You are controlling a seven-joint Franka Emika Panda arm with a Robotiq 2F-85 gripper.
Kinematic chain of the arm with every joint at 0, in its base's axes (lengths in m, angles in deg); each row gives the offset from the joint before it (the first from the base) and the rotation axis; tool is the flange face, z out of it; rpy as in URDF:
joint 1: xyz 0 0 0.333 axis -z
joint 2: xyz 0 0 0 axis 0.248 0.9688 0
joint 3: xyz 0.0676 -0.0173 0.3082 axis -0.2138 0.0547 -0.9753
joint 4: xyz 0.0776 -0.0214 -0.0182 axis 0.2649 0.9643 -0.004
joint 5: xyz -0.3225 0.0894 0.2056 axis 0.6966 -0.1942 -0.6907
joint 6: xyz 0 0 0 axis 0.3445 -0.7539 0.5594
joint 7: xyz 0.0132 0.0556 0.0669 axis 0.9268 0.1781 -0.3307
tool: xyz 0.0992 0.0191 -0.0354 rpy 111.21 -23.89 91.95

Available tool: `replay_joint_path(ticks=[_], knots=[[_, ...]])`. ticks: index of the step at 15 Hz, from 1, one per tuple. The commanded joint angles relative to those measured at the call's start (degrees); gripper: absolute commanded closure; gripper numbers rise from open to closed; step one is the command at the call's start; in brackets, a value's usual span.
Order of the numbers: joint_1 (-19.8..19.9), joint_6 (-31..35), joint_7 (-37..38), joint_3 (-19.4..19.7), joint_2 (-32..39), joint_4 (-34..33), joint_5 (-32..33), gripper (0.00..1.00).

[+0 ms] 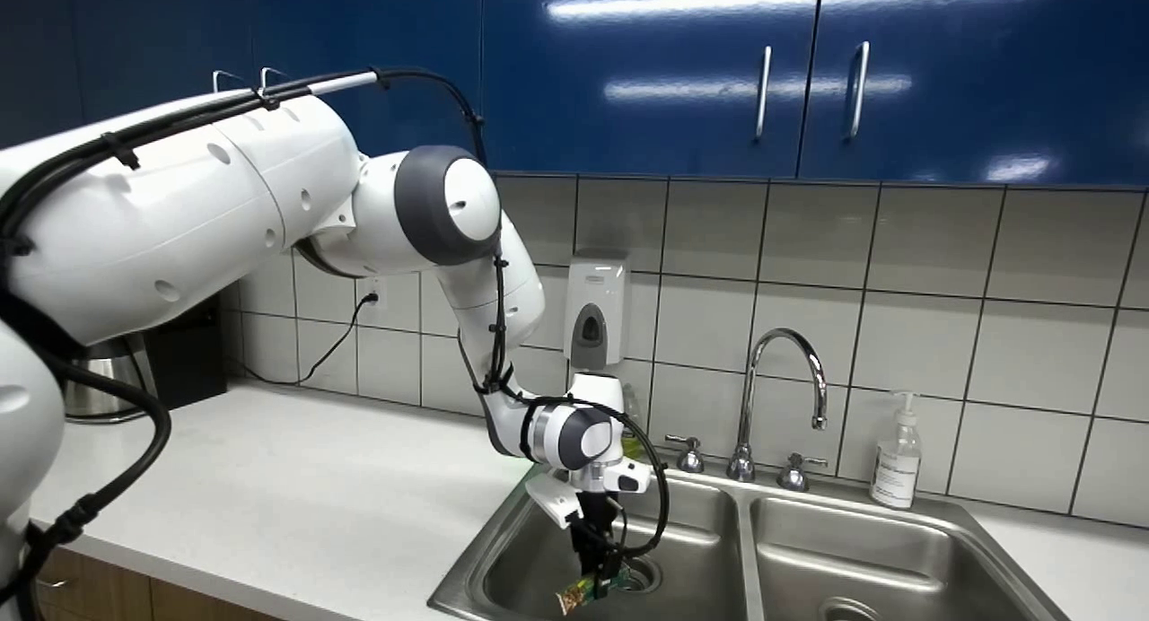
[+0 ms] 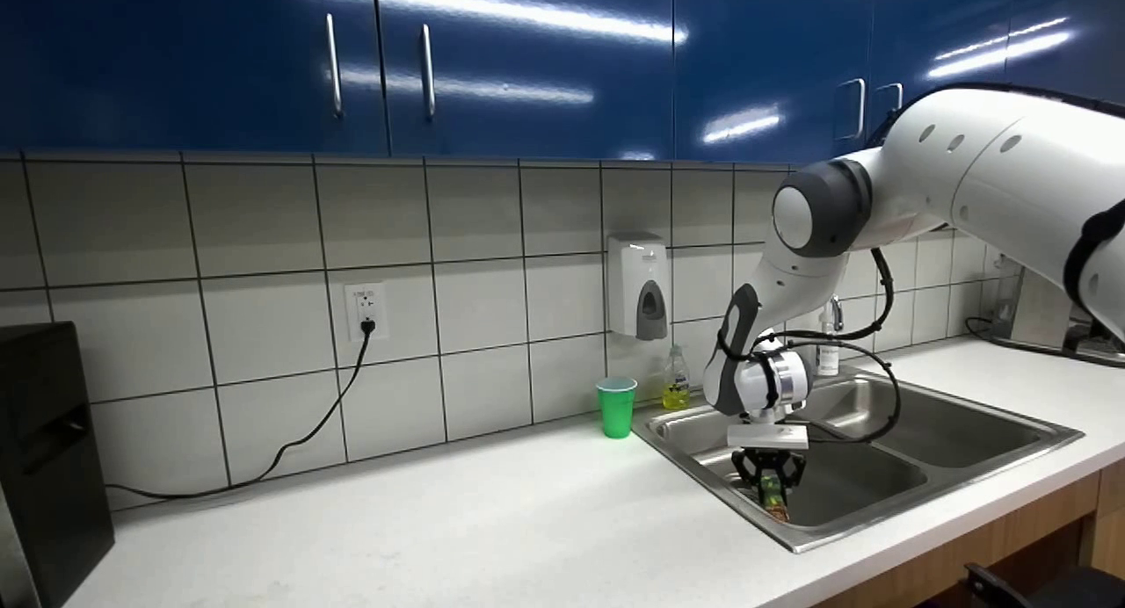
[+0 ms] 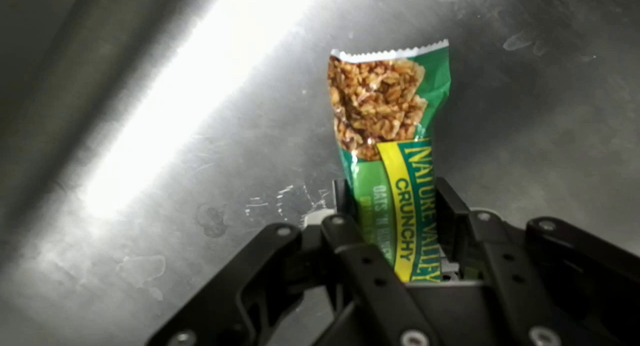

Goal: Pick up the green object from the counter and put it in the sink

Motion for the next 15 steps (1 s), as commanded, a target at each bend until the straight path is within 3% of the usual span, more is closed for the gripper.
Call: replay_joint_path(ticks=[1, 9, 10, 11, 15], knots=[[1.13, -3.13, -0.41, -0.53, 3.13, -5.02, -0.9, 0.84], [1.16, -5.43, -0.25, -0.51, 6.48, -9.37, -0.77, 0.84], [1.11, -5.49, -0.23, -0.51, 6.51, -9.52, -0.77, 0.34], [1.09, -5.54, -0.24, -0.58, 6.29, -9.38, -0.84, 0.33], [0.58, -5.21, -0.26, -0.66, 3.46, -7.08, -0.97, 0.04]])
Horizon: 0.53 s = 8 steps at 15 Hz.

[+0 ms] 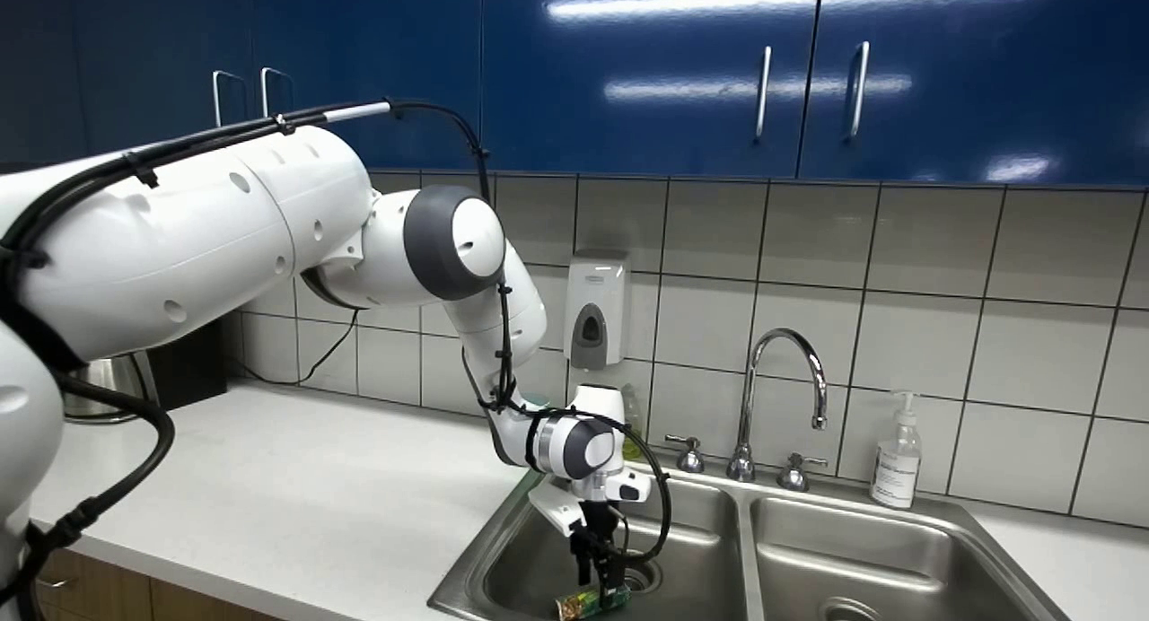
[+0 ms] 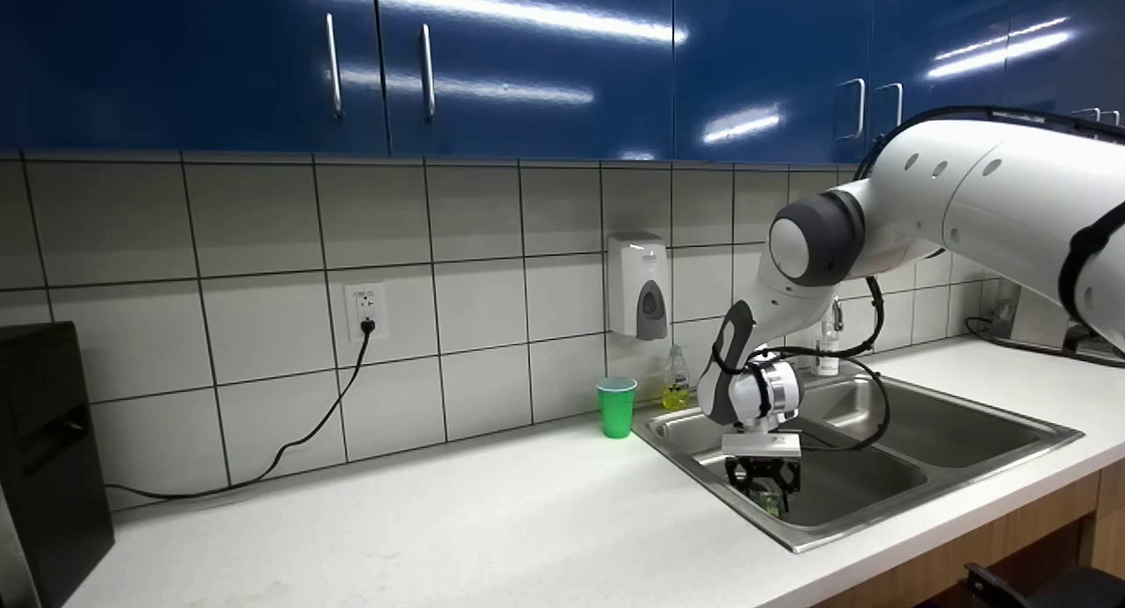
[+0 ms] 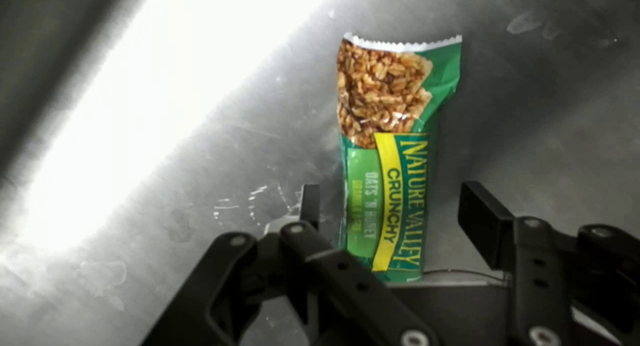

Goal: Pick up the green object from the counter and put it in the sink

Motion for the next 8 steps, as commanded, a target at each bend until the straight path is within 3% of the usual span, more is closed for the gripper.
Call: replay_joint_path(ticks=[1, 8], knots=[[0.08, -1.82, -0.12, -0.52, -3.41, 1.71, -0.92, 0.0], [-2.79, 1.58, 1.58, 1.15, -16.52, 14.23, -0.5, 0.0]])
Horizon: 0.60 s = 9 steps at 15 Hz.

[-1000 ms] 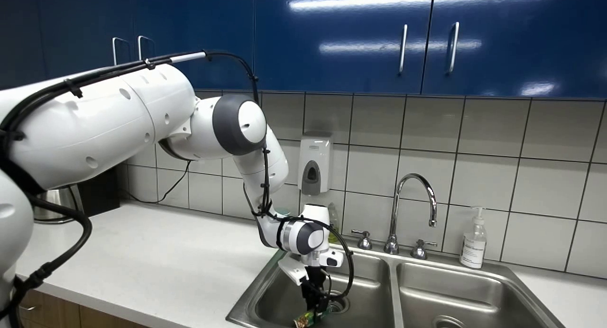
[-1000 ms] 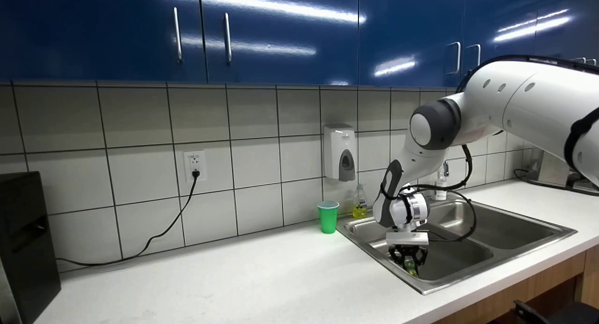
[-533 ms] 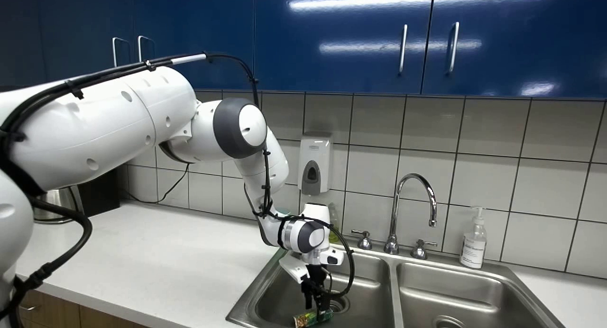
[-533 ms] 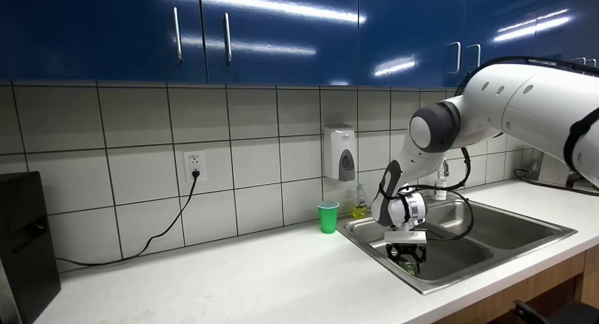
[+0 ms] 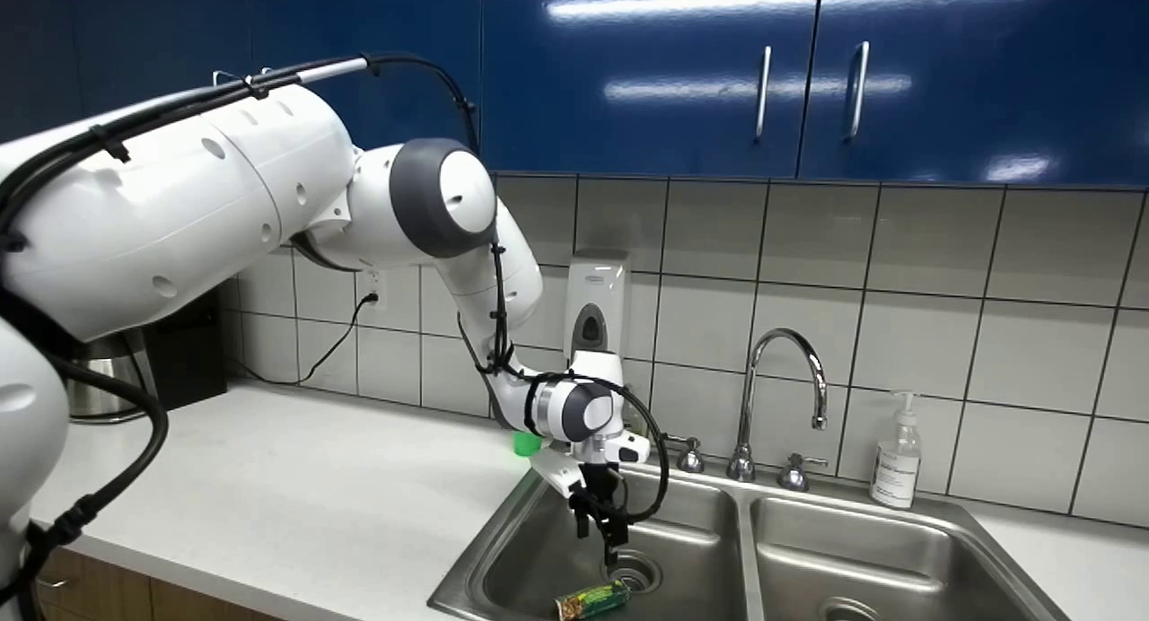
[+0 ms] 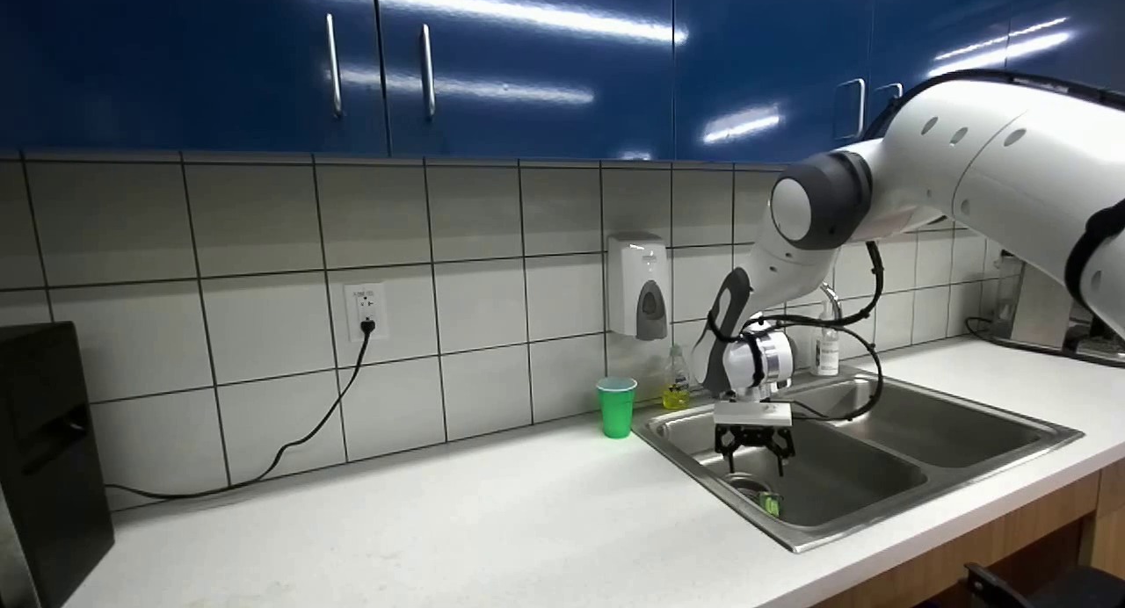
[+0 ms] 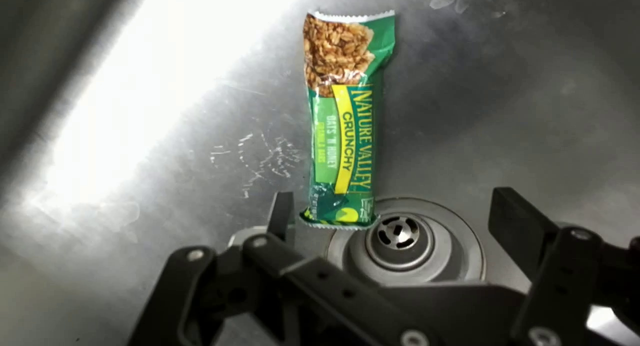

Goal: Pick up the green object from the counter and put it in the sink

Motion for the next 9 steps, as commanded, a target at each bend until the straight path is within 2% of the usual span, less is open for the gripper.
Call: replay_joint_path(ticks=[1, 4, 9], knots=[[-2.15, 1.84, 1.36, 1.36, -11.54, 12.41, -0.37, 0.0], [-4.14, 3.63, 1.68, 2.73, -19.36, 20.24, 0.68, 0.0], [-6.53, 7.05, -2.2, 1.22, -32.58, 34.38, 2.74, 0.0]])
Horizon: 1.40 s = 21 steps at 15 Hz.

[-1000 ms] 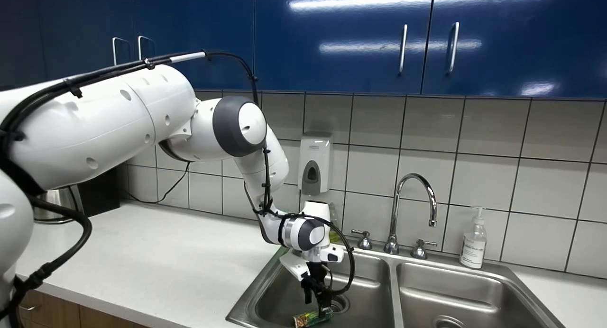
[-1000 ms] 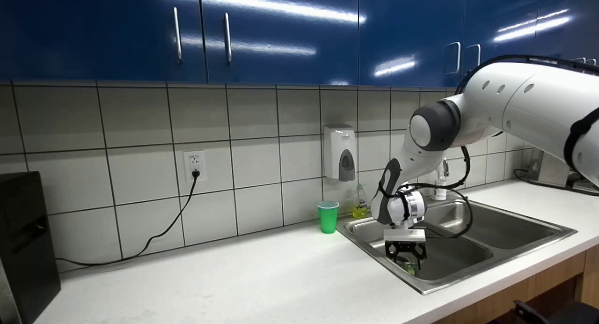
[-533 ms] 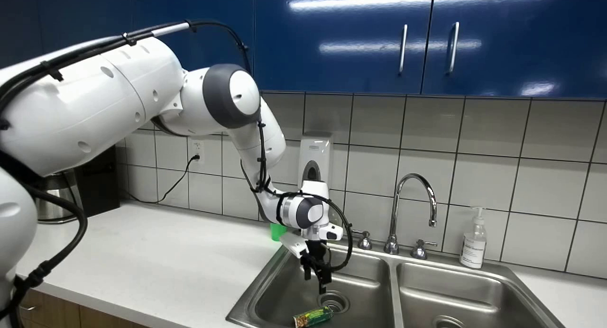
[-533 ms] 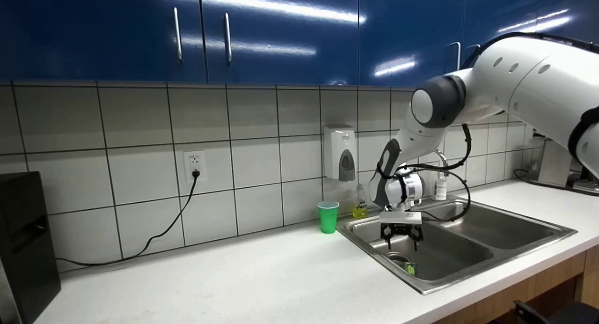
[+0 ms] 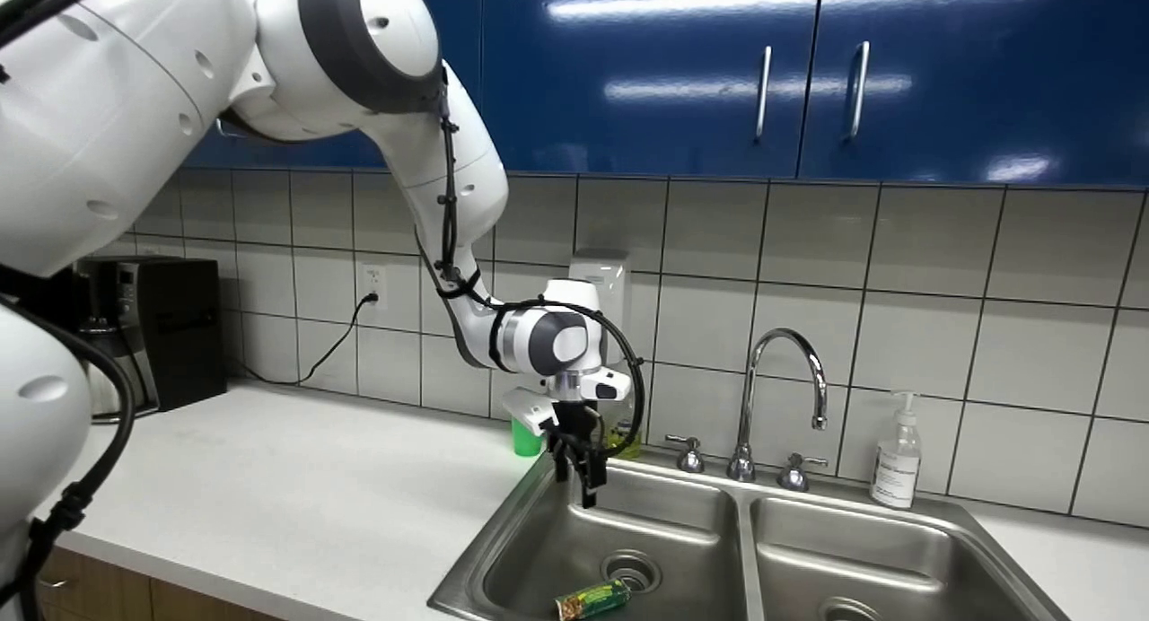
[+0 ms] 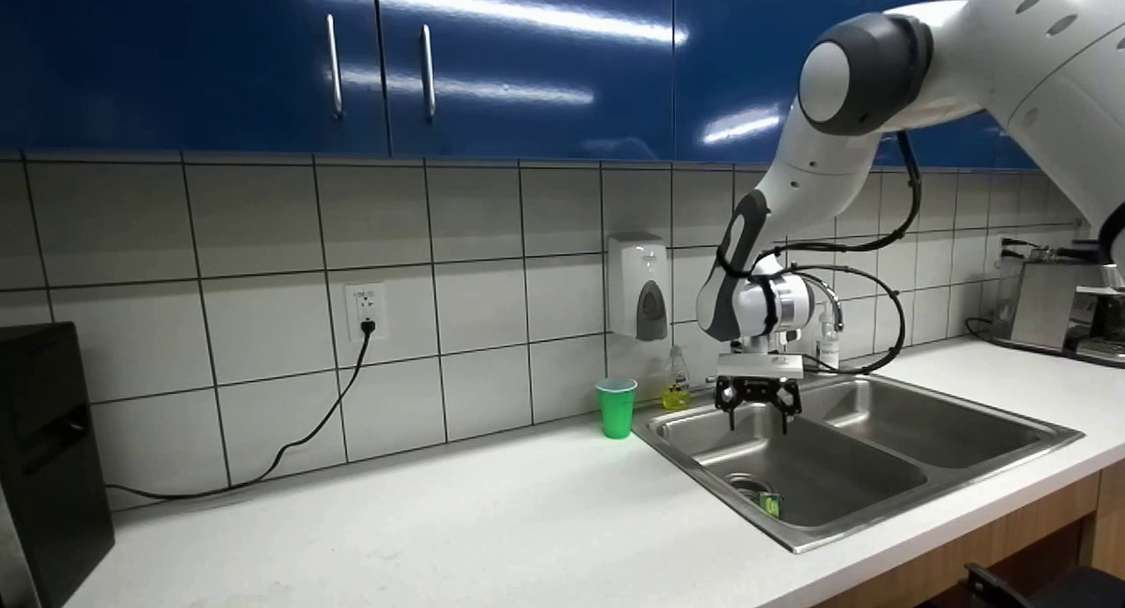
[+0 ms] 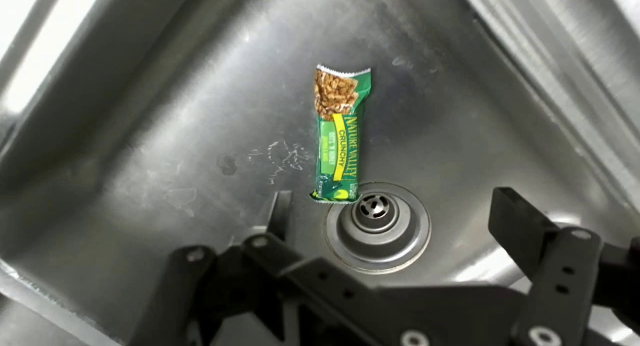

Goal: Pick up the green object from the counter and put it in the sink

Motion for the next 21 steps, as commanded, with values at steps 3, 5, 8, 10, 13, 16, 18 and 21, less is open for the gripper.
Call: replay_joint_path(ticks=[3, 5, 8, 10, 13, 16, 18, 21], knots=[[-3.37, 3.97, -5.36, -2.93, -16.78, 19.36, 4.19, 0.0], [-4.18, 3.96, -6.81, -4.92, -20.59, 23.75, 4.93, 0.0], [-6.09, 3.96, -6.87, -7.37, -25.73, 29.8, 7.17, 0.0], [-7.12, 4.0, -6.78, -9.3, -28.61, 33.29, 8.17, 0.0], [-6.75, 2.93, -5.36, -10.82, -26.47, 31.69, 7.85, 0.0], [-7.42, 2.93, -5.4, -12.14, -28.64, 34.22, 7.96, 0.0], [-7.38, 2.94, -5.43, -12.13, -28.79, 34.35, 7.98, 0.0], [-7.38, 2.94, -5.44, -12.13, -28.79, 34.35, 7.99, 0.0]])
